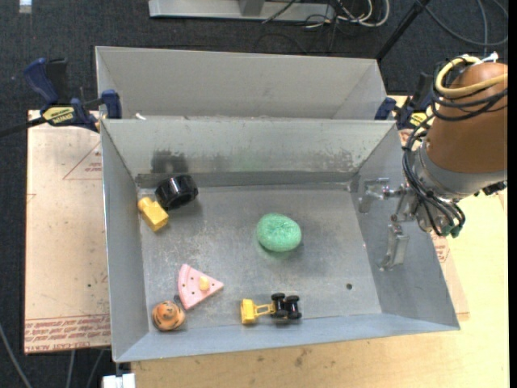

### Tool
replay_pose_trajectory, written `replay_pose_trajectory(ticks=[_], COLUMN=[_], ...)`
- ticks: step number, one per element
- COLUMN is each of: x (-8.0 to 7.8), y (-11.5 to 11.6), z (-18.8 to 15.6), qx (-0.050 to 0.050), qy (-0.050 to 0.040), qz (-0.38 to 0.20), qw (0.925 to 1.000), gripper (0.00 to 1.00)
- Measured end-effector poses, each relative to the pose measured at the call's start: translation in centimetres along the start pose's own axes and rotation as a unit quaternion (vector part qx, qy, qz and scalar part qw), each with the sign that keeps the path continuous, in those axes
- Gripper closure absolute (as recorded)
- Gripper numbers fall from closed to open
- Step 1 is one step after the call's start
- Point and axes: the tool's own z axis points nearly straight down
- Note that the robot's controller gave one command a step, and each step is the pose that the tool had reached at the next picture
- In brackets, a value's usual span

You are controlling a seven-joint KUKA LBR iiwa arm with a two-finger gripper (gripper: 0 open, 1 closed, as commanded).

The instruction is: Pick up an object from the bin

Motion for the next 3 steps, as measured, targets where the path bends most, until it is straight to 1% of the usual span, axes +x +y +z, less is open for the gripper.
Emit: replay_pose_trajectory(ticks=[1, 2, 3], x=[2.1, -3.4, -3.7], y=[4.3, 6.4, 9.3], z=[4.1, 5.5, 8.1], qx=[0.0, -0.001, -0.001], qy=[-0.0014, -0.0008, -0.0031], qz=[-0.022, -0.024, -0.012], qw=[0.9998, 0.9997, 0.9999], gripper=[0.0, 0.0, 0.0])
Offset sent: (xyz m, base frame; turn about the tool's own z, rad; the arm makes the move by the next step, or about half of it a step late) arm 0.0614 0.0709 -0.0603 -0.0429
